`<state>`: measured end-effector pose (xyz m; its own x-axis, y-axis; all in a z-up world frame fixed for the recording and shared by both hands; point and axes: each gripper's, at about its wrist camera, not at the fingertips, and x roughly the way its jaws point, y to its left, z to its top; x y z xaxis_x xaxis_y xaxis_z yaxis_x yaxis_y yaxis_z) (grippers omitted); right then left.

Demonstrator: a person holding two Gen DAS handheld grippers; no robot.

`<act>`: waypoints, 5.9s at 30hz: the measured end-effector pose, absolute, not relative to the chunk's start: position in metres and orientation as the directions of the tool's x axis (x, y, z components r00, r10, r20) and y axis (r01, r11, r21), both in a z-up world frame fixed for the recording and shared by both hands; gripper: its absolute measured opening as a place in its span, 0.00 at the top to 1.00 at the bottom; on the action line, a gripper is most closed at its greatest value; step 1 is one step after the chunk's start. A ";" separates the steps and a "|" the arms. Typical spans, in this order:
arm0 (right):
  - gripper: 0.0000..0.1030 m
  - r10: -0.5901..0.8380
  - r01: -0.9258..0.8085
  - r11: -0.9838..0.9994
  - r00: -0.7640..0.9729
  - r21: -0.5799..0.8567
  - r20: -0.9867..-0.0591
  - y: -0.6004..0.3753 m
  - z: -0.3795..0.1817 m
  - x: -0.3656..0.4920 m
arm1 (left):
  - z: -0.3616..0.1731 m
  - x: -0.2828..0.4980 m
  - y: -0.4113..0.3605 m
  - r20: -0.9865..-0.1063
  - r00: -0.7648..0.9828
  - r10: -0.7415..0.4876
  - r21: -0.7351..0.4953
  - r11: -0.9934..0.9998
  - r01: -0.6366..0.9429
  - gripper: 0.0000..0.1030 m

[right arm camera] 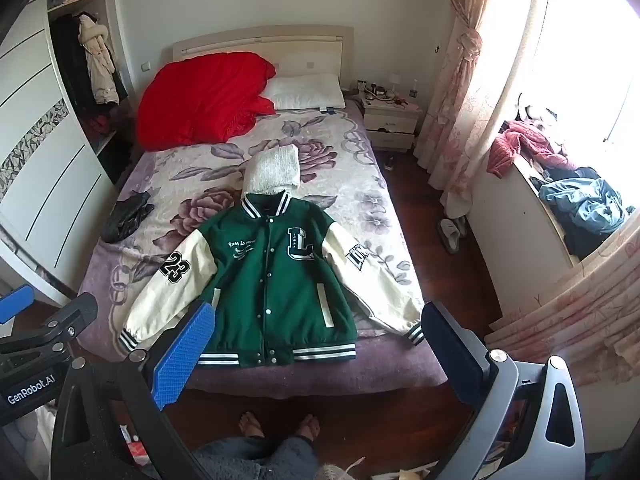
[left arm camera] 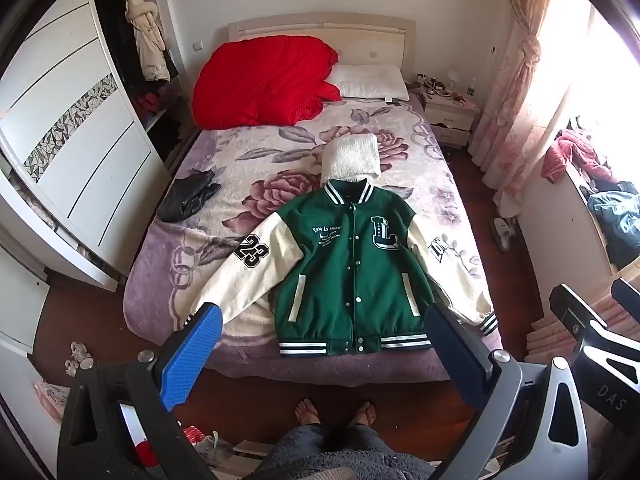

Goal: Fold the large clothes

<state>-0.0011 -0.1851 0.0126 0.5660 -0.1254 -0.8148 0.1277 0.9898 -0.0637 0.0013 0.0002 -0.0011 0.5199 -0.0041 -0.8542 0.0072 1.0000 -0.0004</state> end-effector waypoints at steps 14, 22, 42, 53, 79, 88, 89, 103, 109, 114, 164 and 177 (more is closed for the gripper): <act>0.00 -0.127 0.125 0.990 0.574 -0.066 -0.809 -0.182 0.015 0.000 | 0.008 0.004 -0.002 -0.838 0.546 0.008 0.014 1.000 0.007 0.00; 0.00 -0.121 0.116 0.991 0.578 -0.066 -0.807 -0.184 0.019 0.005 | 0.009 0.007 0.008 -0.834 0.552 0.002 0.003 1.000 0.001 0.00; 0.00 -0.120 0.118 0.991 0.592 -0.062 -0.797 -0.176 0.028 0.004 | 0.020 0.007 0.012 -0.819 0.574 0.003 0.000 1.000 -0.007 0.00; 0.00 -0.118 0.118 0.991 0.596 -0.059 -0.794 -0.175 0.035 0.004 | 0.026 0.008 0.010 -0.812 0.583 0.003 0.000 1.000 -0.006 0.00; 0.00 -0.117 0.117 0.992 0.610 -0.057 -0.783 -0.178 0.046 -0.003 | 0.027 0.004 0.006 -0.807 0.590 0.004 0.001 1.000 -0.007 0.00; 0.00 -0.115 0.116 0.992 0.612 -0.055 -0.783 -0.179 0.047 -0.004 | 0.031 0.004 0.005 -0.801 0.599 0.003 0.001 1.000 -0.004 0.00; 0.00 -0.117 0.118 0.991 0.612 -0.056 -0.782 -0.179 0.047 -0.004 | 0.032 0.005 0.005 -0.800 0.600 0.004 0.001 1.000 -0.004 0.00; 0.00 -0.093 0.157 0.988 0.597 0.002 -0.797 -0.188 0.039 0.007 | 0.011 0.022 0.006 -0.748 0.657 0.094 0.082 0.995 -0.049 0.00; 0.00 -0.136 0.339 0.940 0.490 0.044 -0.861 -0.245 -0.027 0.025 | -0.051 0.059 0.019 -0.743 0.657 0.128 0.118 0.991 -0.061 0.00; 0.00 -0.176 0.579 0.812 0.365 0.075 -0.914 -0.335 -0.113 0.028 | -0.109 0.088 0.011 -0.792 0.589 0.162 0.160 0.985 -0.055 0.00; 0.88 -0.041 0.728 0.625 0.391 0.282 -0.919 -0.790 -0.534 0.360 | -0.592 0.431 -0.313 -0.941 0.211 0.265 0.296 0.946 0.135 0.00; 0.88 0.155 0.512 0.731 0.519 0.451 -0.841 -0.583 -0.403 0.428 | -0.482 0.336 -0.146 -0.922 0.310 0.231 0.193 0.970 -0.149 0.00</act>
